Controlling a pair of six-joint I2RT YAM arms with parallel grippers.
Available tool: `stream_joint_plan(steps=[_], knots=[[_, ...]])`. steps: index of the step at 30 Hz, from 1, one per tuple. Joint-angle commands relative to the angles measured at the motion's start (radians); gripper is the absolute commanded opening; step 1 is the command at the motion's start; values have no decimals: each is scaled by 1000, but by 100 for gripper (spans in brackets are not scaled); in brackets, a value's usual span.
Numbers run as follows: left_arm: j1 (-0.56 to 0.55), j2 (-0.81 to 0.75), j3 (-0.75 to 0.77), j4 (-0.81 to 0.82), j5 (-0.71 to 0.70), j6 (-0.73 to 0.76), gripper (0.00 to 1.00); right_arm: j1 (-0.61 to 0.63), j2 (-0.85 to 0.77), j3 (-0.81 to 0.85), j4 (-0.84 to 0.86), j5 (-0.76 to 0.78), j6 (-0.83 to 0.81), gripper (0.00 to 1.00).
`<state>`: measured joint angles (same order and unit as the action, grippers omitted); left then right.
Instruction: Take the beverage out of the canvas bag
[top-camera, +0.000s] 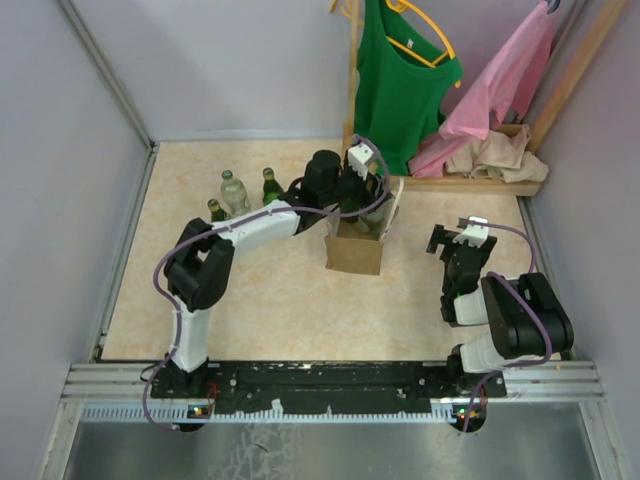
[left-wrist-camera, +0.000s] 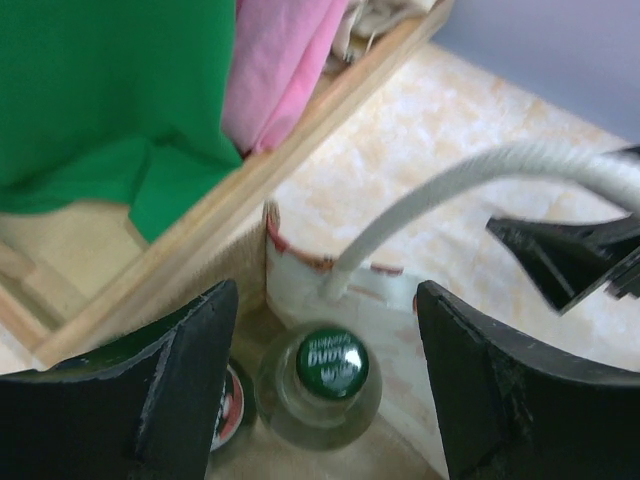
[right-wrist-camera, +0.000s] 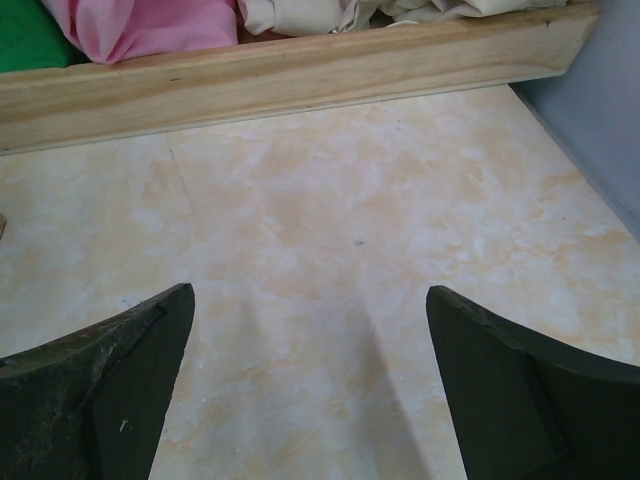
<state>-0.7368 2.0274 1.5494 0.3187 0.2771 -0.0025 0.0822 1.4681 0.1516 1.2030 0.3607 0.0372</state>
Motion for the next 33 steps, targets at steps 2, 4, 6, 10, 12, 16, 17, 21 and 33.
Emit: stream_joint_plan(steps=[2,4,6,10,12,16,17,21,33], knots=[[-12,21,-47,-44,-60,6,77,-1,-17,19,46,5,3,99],[-16,31,-46,-42,-78,9,75,-1,-17,20,46,5,2,99],[-19,37,-48,-38,-98,13,74,-1,-17,20,46,5,3,99],[-24,58,-39,-30,-116,19,74,-2,-17,19,46,5,3,99],[-24,71,-36,-21,-117,21,74,-1,-17,20,46,4,2,99],[-27,89,-42,17,-113,18,70,-2,-17,19,46,4,2,99],[-28,95,-43,26,-113,16,68,-1,-17,19,46,4,3,99],[-30,110,-52,70,-114,6,45,-1,-18,19,46,4,3,99],[-35,-29,-141,208,-175,47,0,-1,-17,19,46,3,3,99]])
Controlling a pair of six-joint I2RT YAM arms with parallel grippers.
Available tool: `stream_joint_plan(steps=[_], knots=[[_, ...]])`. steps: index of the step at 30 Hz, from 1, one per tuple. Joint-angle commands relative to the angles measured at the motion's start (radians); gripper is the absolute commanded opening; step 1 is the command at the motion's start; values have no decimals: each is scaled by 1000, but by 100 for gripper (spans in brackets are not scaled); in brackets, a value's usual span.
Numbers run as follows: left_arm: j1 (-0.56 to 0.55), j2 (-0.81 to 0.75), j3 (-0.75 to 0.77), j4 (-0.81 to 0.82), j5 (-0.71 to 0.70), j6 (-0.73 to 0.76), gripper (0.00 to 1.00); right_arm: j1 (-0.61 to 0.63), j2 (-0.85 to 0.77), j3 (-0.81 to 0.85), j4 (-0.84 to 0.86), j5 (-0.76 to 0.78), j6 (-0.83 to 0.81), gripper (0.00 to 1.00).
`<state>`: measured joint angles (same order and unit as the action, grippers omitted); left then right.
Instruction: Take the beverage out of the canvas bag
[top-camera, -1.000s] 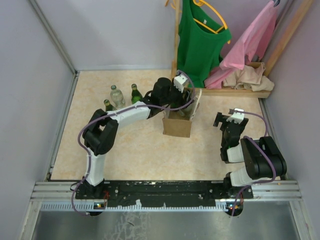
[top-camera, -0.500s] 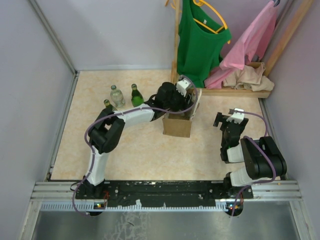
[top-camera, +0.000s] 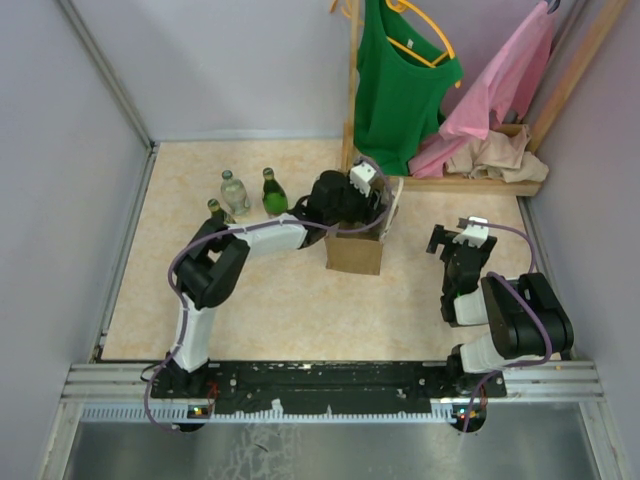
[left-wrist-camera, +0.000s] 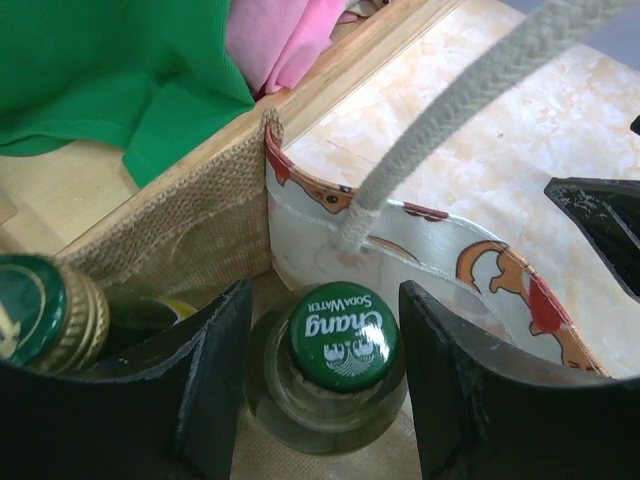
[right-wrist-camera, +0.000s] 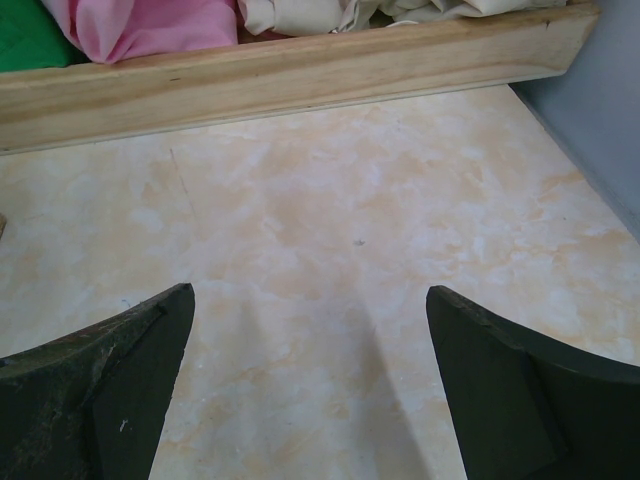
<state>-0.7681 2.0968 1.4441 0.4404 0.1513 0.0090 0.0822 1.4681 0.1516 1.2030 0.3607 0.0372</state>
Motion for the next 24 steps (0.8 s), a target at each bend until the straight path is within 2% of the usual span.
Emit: stream_joint_plan(steps=[1,11,18,24], knots=[[-5,-120,-45,96,-58,42,0,-1,-17,20,46,4,3,99],[-16,-324,-56,124,-70,78,0,-1,-17,20,46,4,3,99],[-19,-385,-53,100,-65,87,0,-1,-17,19,46,3,3,99],[-23,-332,-61,80,-31,74,38,-1,-17,19,46,4,2,99]])
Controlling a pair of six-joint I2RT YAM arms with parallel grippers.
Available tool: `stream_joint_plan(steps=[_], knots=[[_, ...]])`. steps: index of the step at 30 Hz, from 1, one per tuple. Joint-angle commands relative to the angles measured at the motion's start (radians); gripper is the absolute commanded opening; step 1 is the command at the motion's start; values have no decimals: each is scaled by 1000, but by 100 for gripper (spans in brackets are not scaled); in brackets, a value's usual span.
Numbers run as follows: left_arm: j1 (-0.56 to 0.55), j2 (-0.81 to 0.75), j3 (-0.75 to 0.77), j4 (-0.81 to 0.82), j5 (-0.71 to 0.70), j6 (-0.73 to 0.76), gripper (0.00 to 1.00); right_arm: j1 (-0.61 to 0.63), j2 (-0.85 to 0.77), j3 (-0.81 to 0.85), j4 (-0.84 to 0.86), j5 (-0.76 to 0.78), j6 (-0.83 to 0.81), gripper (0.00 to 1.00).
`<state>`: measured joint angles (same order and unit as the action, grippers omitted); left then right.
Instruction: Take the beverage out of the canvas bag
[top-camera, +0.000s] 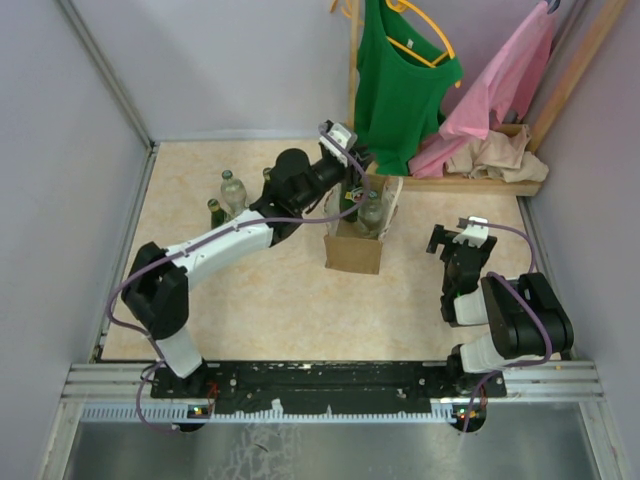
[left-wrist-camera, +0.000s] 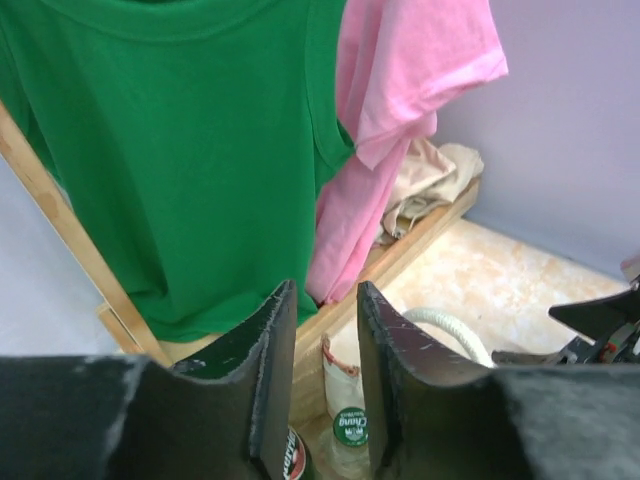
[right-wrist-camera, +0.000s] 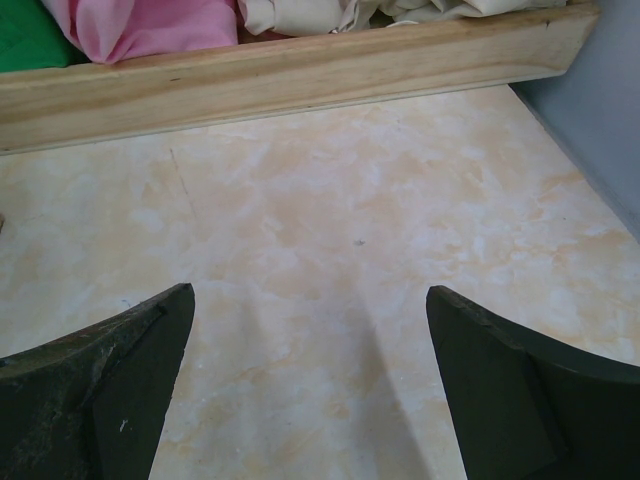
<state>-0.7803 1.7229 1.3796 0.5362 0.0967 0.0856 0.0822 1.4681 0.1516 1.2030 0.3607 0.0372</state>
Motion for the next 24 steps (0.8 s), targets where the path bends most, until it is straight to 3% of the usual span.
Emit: stream_joint_plan(steps=[1,5,16,24], knots=[[-12,52,-3,-9,27,-5,41,-1,-17,19,46,3,2,99],[-14,97,-26,29,25,-21,55,-1,-17,19,46,4,3,99],[-16,215,36,-2,25,-37,57,-1,-17,19,46,3,2,99],[-16,279,61,-13,23,-40,65,-1,-17,19,46,3,3,99]])
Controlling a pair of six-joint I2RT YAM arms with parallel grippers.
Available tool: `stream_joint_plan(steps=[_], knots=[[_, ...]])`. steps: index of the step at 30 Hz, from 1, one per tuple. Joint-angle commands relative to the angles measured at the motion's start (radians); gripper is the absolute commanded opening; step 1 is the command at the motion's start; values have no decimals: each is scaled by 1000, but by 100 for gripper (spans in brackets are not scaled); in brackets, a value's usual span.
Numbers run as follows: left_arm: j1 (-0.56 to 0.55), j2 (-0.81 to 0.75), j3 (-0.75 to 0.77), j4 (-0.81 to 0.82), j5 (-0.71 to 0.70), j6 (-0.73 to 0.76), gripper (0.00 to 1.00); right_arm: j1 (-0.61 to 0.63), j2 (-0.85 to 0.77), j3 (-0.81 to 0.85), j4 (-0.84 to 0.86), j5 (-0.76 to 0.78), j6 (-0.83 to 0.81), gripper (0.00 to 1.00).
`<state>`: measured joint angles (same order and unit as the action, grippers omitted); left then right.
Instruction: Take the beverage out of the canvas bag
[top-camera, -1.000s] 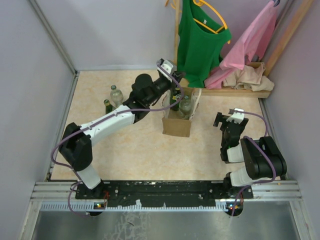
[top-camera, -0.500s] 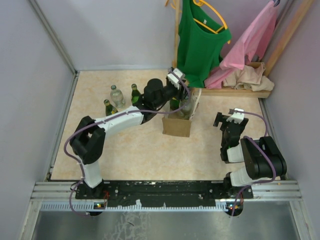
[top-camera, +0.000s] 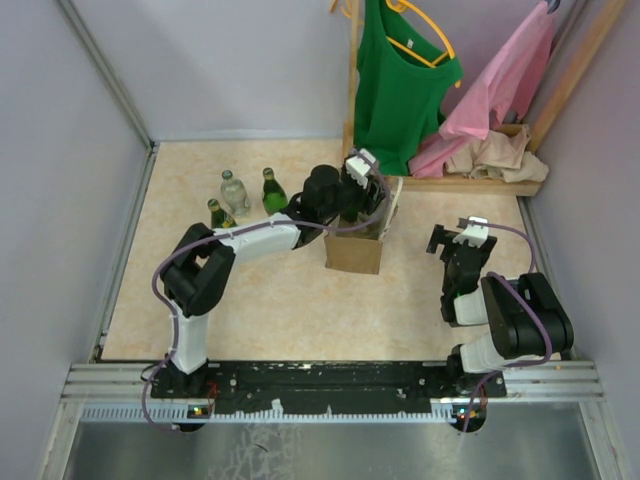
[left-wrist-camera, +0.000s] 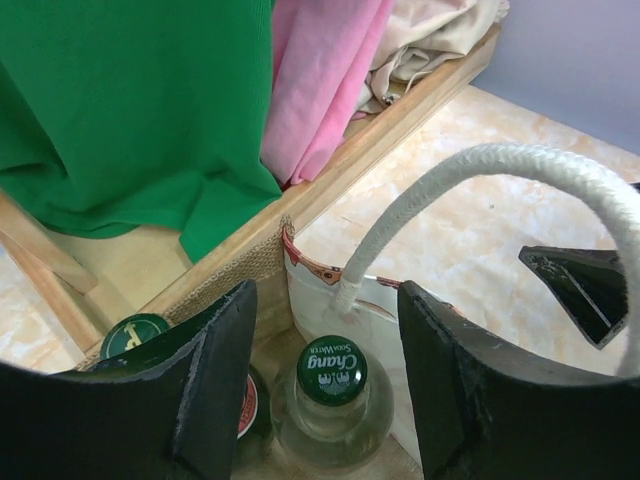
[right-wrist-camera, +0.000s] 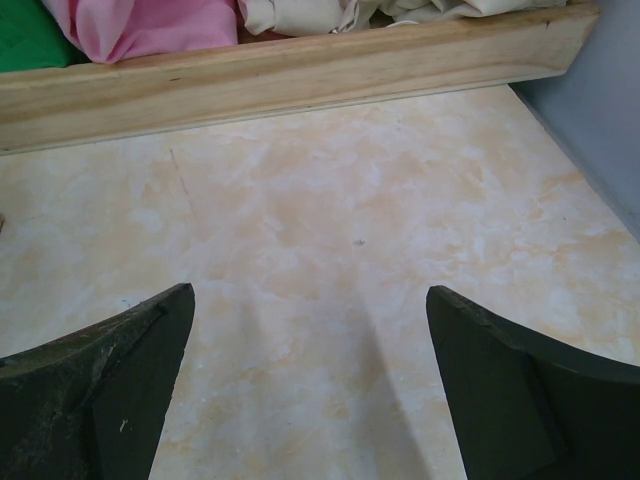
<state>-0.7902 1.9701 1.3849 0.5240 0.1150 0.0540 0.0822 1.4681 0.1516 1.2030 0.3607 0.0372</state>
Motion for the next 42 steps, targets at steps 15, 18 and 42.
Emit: stream_joint_plan(steps=[15,18,42], knots=[[-4,118,84,15,-11,-6,68,-1,-17,20,46,4,2,99],[-4,133,89,25,-12,-5,67,-1,-17,19,46,4,2,99],[-4,11,138,36,-8,58,0,-1,-17,20,46,3,3,99]])
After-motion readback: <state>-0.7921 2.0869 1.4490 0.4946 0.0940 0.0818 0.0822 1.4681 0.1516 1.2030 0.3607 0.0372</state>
